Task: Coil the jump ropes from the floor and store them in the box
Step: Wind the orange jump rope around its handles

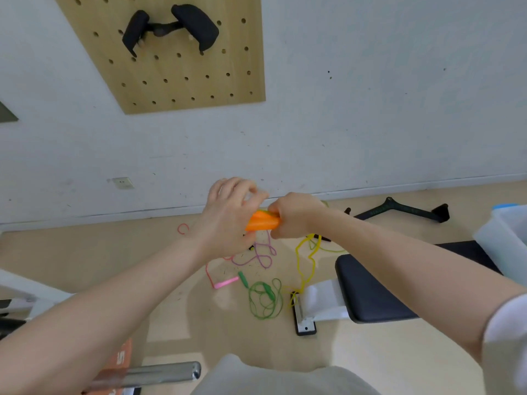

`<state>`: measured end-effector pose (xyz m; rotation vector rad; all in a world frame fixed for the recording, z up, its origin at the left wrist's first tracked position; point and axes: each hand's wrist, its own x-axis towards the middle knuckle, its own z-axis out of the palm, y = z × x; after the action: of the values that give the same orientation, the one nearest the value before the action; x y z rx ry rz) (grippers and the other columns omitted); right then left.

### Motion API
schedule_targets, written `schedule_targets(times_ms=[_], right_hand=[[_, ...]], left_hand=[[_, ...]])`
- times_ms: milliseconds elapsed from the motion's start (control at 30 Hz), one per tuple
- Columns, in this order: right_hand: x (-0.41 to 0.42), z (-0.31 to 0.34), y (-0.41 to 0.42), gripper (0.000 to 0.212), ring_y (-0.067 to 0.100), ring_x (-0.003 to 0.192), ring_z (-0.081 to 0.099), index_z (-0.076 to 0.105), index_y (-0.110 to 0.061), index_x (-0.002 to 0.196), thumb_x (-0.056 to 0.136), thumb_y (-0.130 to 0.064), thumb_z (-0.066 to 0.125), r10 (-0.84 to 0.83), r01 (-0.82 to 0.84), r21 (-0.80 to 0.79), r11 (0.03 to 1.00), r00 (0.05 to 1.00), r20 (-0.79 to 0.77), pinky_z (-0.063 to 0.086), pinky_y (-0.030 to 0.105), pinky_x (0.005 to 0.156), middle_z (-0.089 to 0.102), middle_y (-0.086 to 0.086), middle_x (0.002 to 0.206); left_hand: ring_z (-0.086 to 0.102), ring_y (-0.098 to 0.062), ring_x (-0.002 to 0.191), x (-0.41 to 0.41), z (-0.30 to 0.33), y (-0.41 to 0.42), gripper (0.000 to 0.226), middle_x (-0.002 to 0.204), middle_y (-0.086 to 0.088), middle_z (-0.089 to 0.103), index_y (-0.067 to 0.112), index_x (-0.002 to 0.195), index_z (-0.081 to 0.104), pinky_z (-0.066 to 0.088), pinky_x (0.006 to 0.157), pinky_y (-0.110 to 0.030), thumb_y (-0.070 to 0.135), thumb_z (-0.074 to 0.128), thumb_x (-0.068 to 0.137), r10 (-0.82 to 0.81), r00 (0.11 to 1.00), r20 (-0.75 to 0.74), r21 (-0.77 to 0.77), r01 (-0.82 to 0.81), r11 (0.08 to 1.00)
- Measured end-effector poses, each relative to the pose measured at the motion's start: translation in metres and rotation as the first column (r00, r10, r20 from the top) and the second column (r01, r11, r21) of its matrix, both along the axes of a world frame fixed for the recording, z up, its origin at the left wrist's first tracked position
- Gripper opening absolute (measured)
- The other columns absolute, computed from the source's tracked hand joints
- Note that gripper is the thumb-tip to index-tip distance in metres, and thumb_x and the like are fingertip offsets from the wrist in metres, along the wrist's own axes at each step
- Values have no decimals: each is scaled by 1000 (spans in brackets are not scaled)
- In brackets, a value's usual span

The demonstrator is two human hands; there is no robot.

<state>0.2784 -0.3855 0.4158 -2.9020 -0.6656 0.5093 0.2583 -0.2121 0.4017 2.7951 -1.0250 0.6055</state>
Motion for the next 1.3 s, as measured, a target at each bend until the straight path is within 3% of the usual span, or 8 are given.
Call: schedule_targets(times_ms=[133,233,367,500,600,700,867,1300], right_hand=[[5,-5,4,18,20,72,51,45,-24,68,73,-31,61,3,-3,76,997,1000,3,37,27,55,48,-5,64],[9,-7,13,13,21,75,52,48,-22,72,72,-27,60,0,-3,104,995,1000,23,43,30,62,52,-2,72],[10,-7,23,12,22,77,52,43,-22,75,75,-20,55,-44,46,144,989,999,-18,43,31,64,51,-5,71],[6,-11,39,17,25,79,55,41,-21,74,74,-14,57,-31,47,201,978,996,-83,43,32,67,55,2,81],[7,-9,38,12,29,88,58,46,-16,84,75,-16,54,-46,54,134,989,997,-62,46,33,71,60,7,90],[5,-4,36,16,28,92,59,44,-19,89,76,-19,53,-47,47,19,999,999,6,44,32,70,61,5,97],[-1,0,48,28,27,87,57,49,-14,106,78,-19,52,-95,93,18,995,988,126,38,29,66,60,6,101],[4,0,35,23,27,87,58,47,-18,100,78,-21,51,-38,42,-35,999,993,112,39,30,65,53,1,87]], left_hand=[[37,-10,128,-7,18,11,61,135,11,35,39,125,41,34,99,-24,50,59,68,-130,839,-529,-592,-254,765],[54,-9,113,-4,12,13,52,120,19,53,37,116,53,42,92,-24,57,55,68,-103,767,-633,-668,-474,574],[54,-4,83,-1,12,11,46,88,7,63,18,83,67,37,74,-6,55,42,72,36,894,-446,-619,-337,710],[46,-12,69,10,22,9,43,64,10,48,24,59,47,31,63,-17,61,29,72,214,899,-382,-526,-402,750],[55,-21,82,11,13,26,65,86,2,58,19,86,64,39,79,-32,72,38,60,254,946,-201,-110,-279,954],[59,-30,81,8,2,38,79,95,-7,59,11,107,61,50,64,-35,63,69,49,231,966,-114,242,-199,950],[50,-34,100,11,11,20,76,123,-10,40,13,134,34,41,79,-37,29,68,69,438,801,-409,82,-445,892],[50,-25,96,11,5,22,51,113,-5,42,16,120,39,35,67,-30,25,64,77,390,875,-287,326,-293,899]])
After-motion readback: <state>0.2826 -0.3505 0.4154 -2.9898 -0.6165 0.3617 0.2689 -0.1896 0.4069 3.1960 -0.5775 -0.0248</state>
